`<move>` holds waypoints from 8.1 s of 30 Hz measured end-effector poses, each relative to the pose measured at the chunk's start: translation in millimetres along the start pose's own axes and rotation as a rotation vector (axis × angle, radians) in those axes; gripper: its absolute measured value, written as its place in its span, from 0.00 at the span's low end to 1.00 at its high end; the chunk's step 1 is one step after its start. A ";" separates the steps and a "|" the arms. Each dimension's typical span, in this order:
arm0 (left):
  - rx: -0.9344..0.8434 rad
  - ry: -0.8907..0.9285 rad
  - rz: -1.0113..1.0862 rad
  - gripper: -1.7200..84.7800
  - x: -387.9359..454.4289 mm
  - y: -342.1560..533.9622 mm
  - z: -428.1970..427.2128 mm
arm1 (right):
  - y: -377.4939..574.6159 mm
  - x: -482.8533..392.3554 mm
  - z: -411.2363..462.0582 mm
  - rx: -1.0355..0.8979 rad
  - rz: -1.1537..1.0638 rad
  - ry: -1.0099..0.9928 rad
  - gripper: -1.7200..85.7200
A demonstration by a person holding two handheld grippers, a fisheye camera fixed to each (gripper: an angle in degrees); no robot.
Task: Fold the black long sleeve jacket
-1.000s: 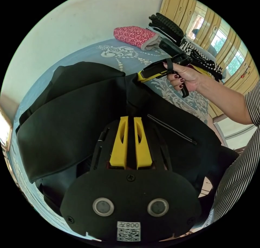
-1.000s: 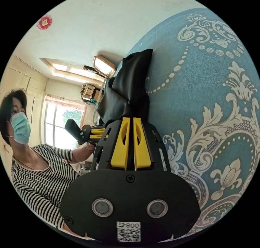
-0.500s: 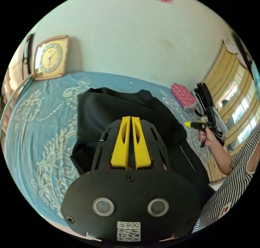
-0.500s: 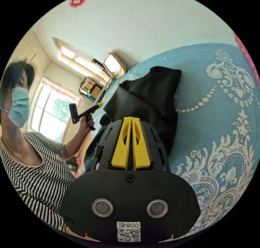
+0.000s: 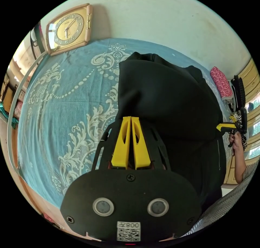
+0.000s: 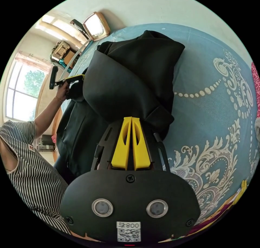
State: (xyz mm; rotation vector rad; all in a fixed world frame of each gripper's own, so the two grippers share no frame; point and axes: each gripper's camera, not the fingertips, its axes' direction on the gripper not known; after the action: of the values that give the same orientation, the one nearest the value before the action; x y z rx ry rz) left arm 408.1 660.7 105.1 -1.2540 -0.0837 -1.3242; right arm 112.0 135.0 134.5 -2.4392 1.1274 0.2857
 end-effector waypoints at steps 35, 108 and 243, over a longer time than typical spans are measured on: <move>0.247 0.178 0.251 0.02 27.5 136.3 -44.6 | 64.3 -72.4 -102.9 0.242 -0.082 0.021 0.02; 0.098 0.962 -0.371 0.06 -142.2 867.7 -232.1 | 650.0 -93.0 -262.3 0.358 0.319 -0.585 0.03; 0.088 0.489 0.151 0.02 89.9 163.0 -2.3 | -65.0 -191.3 -188.4 0.132 -0.147 0.076 0.02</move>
State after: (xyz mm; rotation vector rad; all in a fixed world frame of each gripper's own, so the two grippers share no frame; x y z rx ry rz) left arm 558.1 558.9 62.7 -0.8182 0.2897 -1.4423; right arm 38.6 212.7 389.2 -2.4172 0.9585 0.0716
